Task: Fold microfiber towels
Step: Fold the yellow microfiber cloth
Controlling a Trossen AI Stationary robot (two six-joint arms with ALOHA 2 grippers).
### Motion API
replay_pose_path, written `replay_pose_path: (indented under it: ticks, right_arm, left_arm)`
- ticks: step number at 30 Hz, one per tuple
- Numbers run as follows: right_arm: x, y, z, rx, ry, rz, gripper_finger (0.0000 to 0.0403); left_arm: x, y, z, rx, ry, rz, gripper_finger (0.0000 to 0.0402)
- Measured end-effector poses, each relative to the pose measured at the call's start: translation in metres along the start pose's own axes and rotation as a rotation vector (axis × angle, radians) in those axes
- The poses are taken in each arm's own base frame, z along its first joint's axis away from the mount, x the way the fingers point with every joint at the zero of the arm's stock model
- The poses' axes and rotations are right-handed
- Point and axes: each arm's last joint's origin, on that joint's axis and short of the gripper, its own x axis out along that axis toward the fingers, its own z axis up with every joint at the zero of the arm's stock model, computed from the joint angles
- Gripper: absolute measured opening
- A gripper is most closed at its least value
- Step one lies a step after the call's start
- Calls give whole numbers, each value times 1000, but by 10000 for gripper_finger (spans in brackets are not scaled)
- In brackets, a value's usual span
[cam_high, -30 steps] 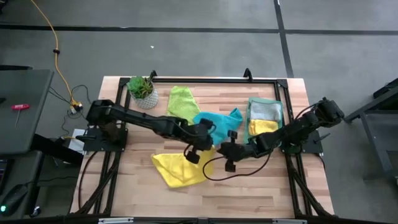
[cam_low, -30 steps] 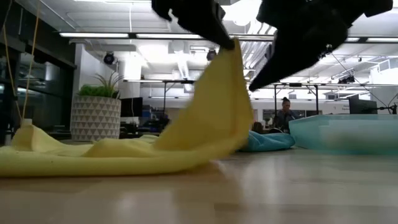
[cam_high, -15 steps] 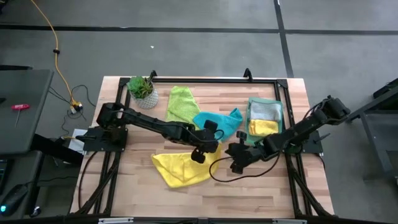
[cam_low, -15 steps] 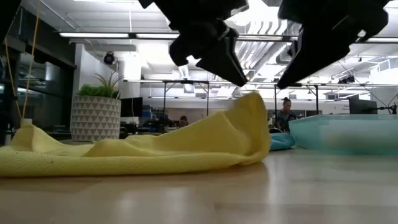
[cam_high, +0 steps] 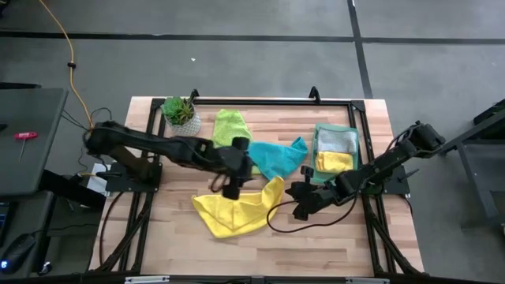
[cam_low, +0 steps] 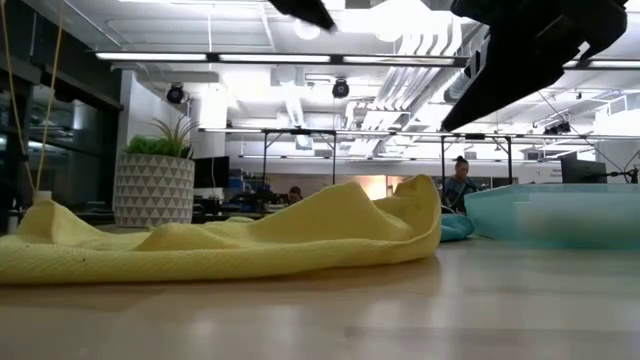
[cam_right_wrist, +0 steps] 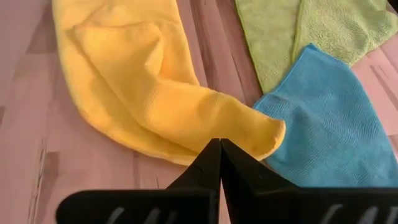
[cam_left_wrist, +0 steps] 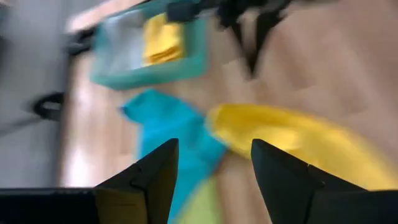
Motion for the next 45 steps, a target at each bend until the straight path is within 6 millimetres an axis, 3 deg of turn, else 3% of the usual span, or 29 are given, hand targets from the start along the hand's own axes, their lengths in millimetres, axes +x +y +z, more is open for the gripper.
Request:
replay_pose_path:
  ticks: [3, 6, 12, 16, 18, 30, 45]
  right_arm:
    - [0, 0, 1, 3, -8, -5, 0]
    - [0, 0, 1, 8, -15, -3, 0]
    - [0, 0, 3, 15, -27, 1, 0]
    - [1, 0, 4, 25, -37, 1, 0]
    - [1, -1, 5, 28, -42, -6, 0]
    - [3, -4, 7, 42, -55, -29, 0]
    - [3, -4, 7, 41, -53, -28, 0]
  left_arm:
    - [-18, -10, -9, -77, -52, -124, 191]
    - [-21, -32, -23, -68, -103, -162, 183]
    - [7, -79, -68, -88, -166, -161, 173]
    - [36, -99, -104, -162, -131, -161, 174]
    - [46, -101, -119, -216, -86, -151, 174]
    - [102, -90, -157, -556, 155, -170, 189]
    - [103, -93, -150, -611, 131, -406, 193]
